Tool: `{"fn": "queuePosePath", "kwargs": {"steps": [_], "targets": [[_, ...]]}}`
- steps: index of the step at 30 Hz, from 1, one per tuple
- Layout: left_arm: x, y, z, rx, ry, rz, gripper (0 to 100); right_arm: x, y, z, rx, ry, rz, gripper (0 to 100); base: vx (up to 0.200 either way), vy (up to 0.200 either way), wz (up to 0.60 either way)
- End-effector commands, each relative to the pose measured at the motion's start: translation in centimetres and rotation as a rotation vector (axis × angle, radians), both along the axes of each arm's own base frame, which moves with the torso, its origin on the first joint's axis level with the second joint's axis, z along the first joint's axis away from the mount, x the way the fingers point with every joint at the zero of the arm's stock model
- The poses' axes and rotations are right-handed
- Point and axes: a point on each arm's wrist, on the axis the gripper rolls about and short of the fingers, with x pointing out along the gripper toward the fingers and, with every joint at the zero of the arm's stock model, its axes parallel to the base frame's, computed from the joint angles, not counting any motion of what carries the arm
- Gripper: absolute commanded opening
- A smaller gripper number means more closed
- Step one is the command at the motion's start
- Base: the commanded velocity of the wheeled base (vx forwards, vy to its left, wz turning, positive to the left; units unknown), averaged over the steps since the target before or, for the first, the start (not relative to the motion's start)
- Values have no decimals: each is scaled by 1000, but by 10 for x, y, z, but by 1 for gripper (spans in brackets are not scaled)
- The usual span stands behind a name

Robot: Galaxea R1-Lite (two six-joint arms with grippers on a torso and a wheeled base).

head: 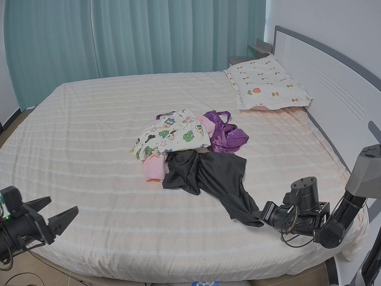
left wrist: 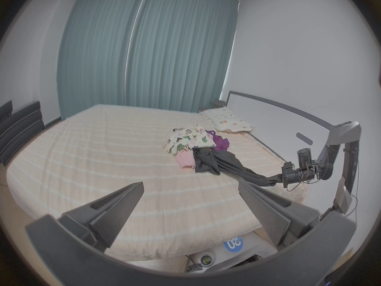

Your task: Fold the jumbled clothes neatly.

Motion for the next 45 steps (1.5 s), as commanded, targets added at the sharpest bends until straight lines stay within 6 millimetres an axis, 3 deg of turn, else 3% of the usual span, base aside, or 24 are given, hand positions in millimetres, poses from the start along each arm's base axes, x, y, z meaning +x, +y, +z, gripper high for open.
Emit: {"fn": "queuePosePath", "kwargs": {"steps": [1,5,15,19,30,40,45], "targets": [[154,-109,-112,-61,361,24,100,-18,-18,-1,76,15,-39,0,0,0,0],[186,-139,-147,-50,347,58,100,-17,-23,1,108,-14,-63,0,0,0,0],[251,-175,-185,-66,330,63,100,-16,-22,-4,111,-9,-65,0,0,0,0],[263,-189,-199,-68,323,48,100,-15,-22,-4,110,-7,-67,0,0,0,0],[301,-205,-213,-95,241,95,100,-15,-21,-4,112,-10,-62,0,0,0,0],[300,-202,-212,-82,235,129,100,-15,-20,-5,111,-7,-58,0,0,0,0],[300,-197,-194,-96,209,168,100,-15,-20,-5,111,-7,-58,0,0,0,0]]}}
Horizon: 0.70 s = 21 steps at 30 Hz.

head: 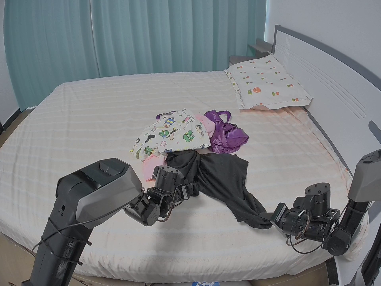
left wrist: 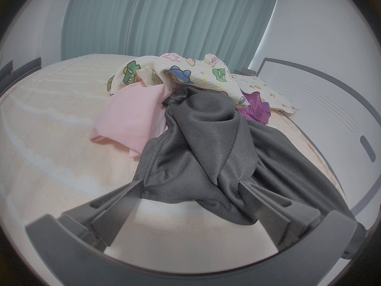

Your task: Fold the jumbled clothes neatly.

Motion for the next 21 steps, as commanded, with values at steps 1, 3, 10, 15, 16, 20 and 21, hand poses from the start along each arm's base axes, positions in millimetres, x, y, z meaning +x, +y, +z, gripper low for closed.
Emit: {"fn": "queuePosePath", "kwargs": {"steps": [1,3,10,15,16,20,21], "targets": [[-1,4,14,-15,-12,13,100,0,0,-1,-1,1,1,0,0,0,0],[0,6,27,-41,-32,26,100,0,0,-1,-1,1,1,0,0,0,0],[7,20,47,-58,-70,60,100,0,1,0,0,0,2,0,0,0,0],[9,23,39,-48,-54,67,100,0,2,0,0,0,7,0,0,0,0],[9,23,33,-43,-43,66,100,0,1,0,0,0,5,0,0,0,0],[9,18,19,-33,-27,54,100,0,2,0,0,-1,5,0,0,0,0],[10,17,17,-32,-24,54,100,0,2,0,0,-1,7,0,0,0,0]]}}
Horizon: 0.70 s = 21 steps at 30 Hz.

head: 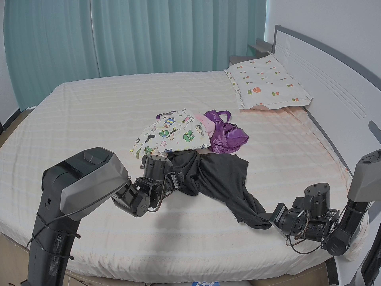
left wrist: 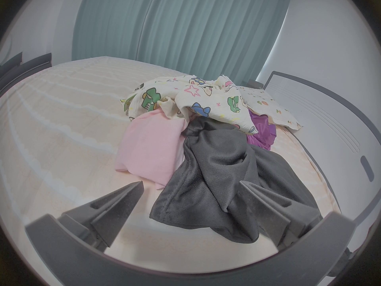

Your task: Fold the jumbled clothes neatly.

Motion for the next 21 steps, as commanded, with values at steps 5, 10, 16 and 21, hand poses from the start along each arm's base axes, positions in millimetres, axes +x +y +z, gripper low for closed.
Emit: {"fn": "queuePosePath", "kwargs": {"steps": [5,10,16,21], "targets": [[5,-6,-22,12,18,-7,100,0,1,0,1,-2,2,0,0,0,0],[10,-13,-27,11,15,-15,100,1,1,0,1,-3,2,0,0,0,0],[12,-17,-34,28,49,-18,0,1,1,-1,-1,3,2,0,0,0,0],[11,-20,-30,24,33,-9,0,1,1,-1,-1,1,2,0,0,0,0]]}}
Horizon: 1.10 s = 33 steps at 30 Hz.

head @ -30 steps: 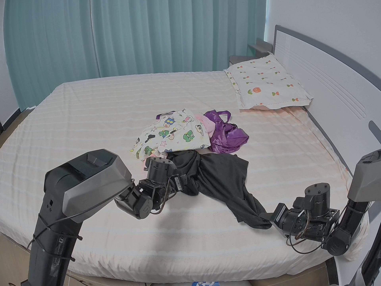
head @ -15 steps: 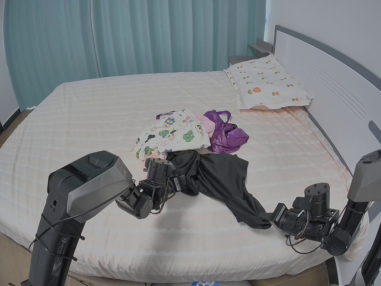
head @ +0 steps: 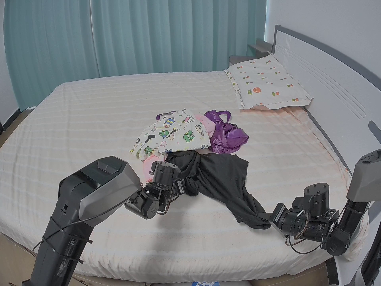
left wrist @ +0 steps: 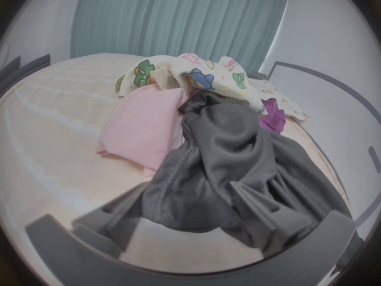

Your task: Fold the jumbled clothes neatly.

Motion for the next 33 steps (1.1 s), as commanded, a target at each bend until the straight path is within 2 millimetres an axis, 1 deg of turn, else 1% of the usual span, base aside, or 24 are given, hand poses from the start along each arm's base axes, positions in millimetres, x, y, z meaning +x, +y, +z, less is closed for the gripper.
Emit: {"fn": "queuePosePath", "kwargs": {"steps": [1,2,3,4,6,7,8,9,10,11,12,14,16,17,19,20,22,24,26,28,29,30,32,33], "targets": [[-2,-4,3,-17,-4,1,0,0,0,-1,0,2,1,0,0,0,0],[-3,-4,10,-37,-11,10,0,0,0,0,1,1,0,0,0,0,0],[-3,-4,11,-39,-12,11,0,0,0,0,1,1,0,0,0,0,0],[-7,-3,21,-62,-13,22,0,0,0,0,3,-3,0,0,0,0,0],[-16,2,33,-89,-6,35,0,1,0,1,10,-14,-1,0,0,0,0],[-18,3,36,-91,-6,36,0,1,1,2,12,-18,-1,0,0,0,0],[-24,6,45,-96,-10,36,0,0,0,2,14,-23,-1,0,0,0,0],[-25,6,46,-96,-10,36,0,1,0,3,16,-27,-1,0,0,0,0],[-31,9,56,-106,-25,36,0,0,0,5,23,-41,-1,0,0,0,0],[-33,10,60,-109,-30,36,0,0,0,6,27,-50,-1,0,0,0,0],[-41,15,71,-119,-48,35,0,-1,-1,11,41,-79,-2,0,0,0,0],[-51,21,85,-133,-64,35,0,-5,-2,17,57,-119,-1,0,0,0,0],[-63,27,104,-151,-91,29,0,-9,-4,27,86,-178,1,0,0,0,0],[-63,27,104,-151,-91,29,0,-9,-4,27,86,-178,1,0,0,0,0],[-70,31,125,-170,-146,32,0,-10,-5,41,122,-272,1,0,0,0,0],[-70,31,126,-170,-151,32,0,-10,-5,41,122,-276,2,0,0,0,0],[-75,37,148,-201,-219,50,0,-11,-6,57,138,-346,1,0,0,0,0],[-87,42,165,-218,-241,49,0,-16,-8,74,160,-416,12,0,0,0,0],[-99,47,178,-231,-264,44,0,-20,-10,91,184,-493,28,0,0,0,0],[-101,48,181,-235,-270,43,0,-21,-10,94,187,-504,33,0,0,0,0],[-121,55,208,-269,-322,31,0,-31,-14,120,222,-621,73,0,0,0,0],[-122,56,210,-271,-326,31,0,-31,-15,121,223,-626,76,0,0,0,0],[-148,69,239,-310,-393,28,0,-42,-18,152,253,-778,127,0,0,0,0],[-152,72,245,-317,-407,29,0,-44,-19,157,256,-806,133,0,0,0,0]]}}
